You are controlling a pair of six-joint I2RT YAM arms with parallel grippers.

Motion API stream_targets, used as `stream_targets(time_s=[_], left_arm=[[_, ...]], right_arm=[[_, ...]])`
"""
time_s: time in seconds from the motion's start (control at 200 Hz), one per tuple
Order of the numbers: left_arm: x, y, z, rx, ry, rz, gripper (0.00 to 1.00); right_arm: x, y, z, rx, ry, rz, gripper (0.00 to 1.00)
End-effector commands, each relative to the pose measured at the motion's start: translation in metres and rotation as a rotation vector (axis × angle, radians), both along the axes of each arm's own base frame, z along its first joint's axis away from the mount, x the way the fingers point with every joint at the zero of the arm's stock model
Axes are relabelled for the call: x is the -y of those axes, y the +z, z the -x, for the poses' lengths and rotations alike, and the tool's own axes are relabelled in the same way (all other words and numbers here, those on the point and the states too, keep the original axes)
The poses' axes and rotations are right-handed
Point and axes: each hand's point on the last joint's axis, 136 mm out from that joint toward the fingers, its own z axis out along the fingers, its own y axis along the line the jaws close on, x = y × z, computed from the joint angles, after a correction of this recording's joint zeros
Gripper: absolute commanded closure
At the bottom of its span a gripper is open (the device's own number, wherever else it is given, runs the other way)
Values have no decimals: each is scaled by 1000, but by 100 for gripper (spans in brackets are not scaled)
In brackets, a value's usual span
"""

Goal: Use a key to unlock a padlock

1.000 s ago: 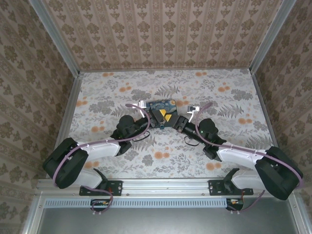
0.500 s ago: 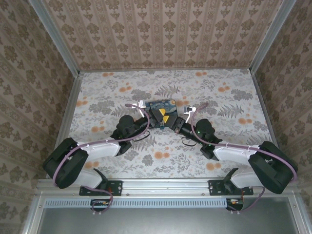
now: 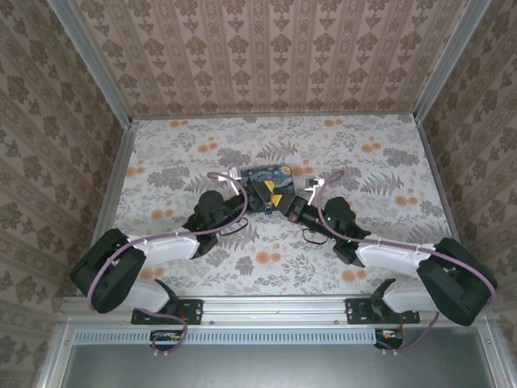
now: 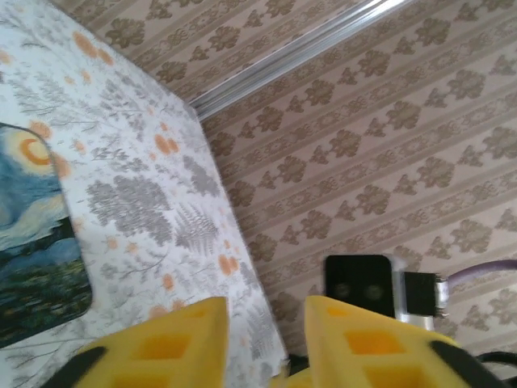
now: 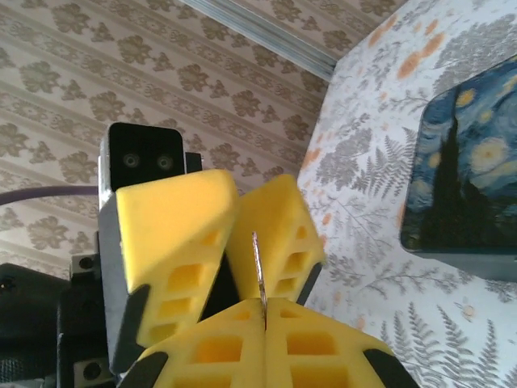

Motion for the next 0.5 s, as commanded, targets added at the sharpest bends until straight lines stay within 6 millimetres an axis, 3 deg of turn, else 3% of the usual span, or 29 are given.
stream_targets(time_s=[0.0, 0.12, 0.28, 0.495], left_arm=[[-17, -10, 0, -67, 35, -72, 52], [-38, -13, 4, -126, 66, -218, 37], [-59, -18, 17, -219, 38, -436, 35], [-52, -22, 33, -319, -79, -482, 33]], right_arm=[[15, -6, 4, 17, -47, 157, 100], [33, -16, 13, 19, -79, 280, 100], [47, -22, 18, 41, -108, 417, 100], [42, -21, 23, 129, -138, 666, 100]])
